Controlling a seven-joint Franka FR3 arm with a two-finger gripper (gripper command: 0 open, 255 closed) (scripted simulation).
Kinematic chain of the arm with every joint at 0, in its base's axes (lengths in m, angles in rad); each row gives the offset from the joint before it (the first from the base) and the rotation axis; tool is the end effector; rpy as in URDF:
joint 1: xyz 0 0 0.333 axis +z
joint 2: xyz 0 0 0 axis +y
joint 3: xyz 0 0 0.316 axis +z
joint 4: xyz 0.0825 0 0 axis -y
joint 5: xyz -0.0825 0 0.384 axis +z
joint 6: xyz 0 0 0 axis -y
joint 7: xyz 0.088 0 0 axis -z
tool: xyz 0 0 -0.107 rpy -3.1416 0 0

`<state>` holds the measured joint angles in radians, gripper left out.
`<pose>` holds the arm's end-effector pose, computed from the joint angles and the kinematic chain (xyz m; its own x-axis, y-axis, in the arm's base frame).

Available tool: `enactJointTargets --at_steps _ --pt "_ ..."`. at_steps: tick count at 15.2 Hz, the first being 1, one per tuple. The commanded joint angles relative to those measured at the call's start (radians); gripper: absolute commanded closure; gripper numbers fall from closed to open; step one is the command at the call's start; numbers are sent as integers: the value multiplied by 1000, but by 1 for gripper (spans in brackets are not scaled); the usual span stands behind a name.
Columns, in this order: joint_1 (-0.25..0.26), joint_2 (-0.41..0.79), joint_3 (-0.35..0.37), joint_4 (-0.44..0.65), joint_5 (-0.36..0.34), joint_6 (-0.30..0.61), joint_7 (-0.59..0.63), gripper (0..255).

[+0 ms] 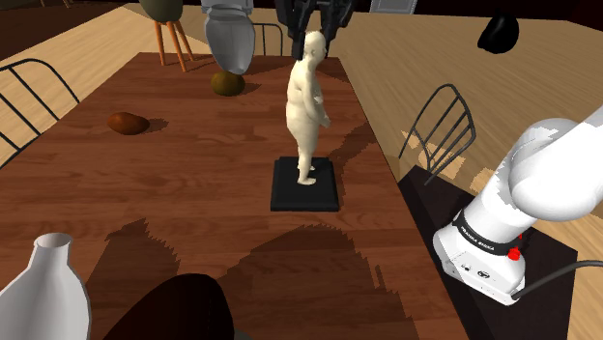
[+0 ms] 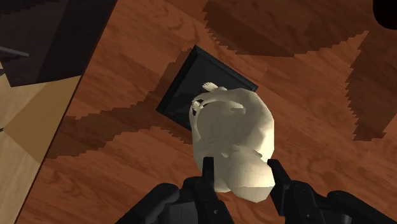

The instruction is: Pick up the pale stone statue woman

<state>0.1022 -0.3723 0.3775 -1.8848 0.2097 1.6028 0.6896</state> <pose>0.3715 0.2542 0.6493 0.9739 -0.2271 0.0030 -0.2257 -0.9691 -0.0997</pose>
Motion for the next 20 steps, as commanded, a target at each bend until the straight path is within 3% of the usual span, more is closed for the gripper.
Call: enactJointTargets --at_steps 1,8,20 --pt "0 -1 0 -2 0 2 0 255" --pt "0 0 0 -1 0 1 -1 255" --pt "-9 68 1 227 -22 -160 29 255"
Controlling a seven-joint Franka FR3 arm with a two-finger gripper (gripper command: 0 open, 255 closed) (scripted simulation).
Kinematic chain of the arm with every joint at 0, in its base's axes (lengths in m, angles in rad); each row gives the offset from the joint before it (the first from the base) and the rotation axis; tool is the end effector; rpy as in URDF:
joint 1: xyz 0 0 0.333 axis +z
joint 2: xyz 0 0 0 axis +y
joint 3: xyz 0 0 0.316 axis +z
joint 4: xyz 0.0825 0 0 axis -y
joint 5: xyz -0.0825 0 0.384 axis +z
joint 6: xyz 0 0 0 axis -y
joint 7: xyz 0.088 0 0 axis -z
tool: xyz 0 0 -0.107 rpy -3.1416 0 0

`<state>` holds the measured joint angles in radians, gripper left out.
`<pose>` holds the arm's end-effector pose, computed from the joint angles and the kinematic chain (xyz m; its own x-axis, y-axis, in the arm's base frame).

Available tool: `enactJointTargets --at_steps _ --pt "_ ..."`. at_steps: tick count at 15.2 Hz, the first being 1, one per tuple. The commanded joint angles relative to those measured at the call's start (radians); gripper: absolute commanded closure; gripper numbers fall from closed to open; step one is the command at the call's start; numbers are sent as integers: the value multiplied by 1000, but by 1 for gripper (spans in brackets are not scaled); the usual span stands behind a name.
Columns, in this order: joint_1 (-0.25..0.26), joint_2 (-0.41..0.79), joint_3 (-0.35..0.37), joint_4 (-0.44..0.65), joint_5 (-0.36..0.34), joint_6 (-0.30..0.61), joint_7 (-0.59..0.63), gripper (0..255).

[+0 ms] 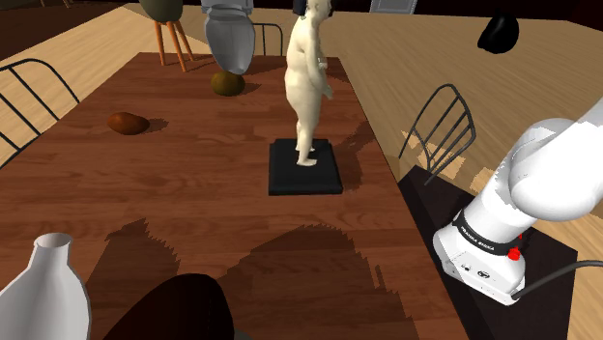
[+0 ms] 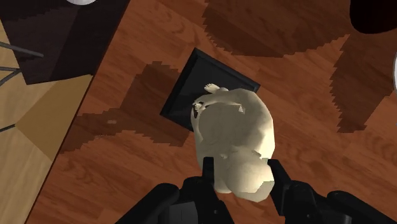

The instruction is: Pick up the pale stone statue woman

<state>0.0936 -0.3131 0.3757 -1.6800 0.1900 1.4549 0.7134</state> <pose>0.3719 0.2528 0.7068 0.9739 -0.2268 0.0022 -0.2255 -0.9692 -0.0991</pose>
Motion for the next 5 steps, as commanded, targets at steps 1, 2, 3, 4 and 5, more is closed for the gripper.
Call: enactJointTargets --at_steps 1,2,3,4,5 --pt "-1 16 3 44 -4 -26 9 255" --pt "-1 24 4 65 -7 -40 12 255" --pt "-2 32 5 87 -9 -55 15 255" --pt "-2 33 5 90 -9 -57 16 255" --pt "-2 33 5 91 -9 -57 16 255"
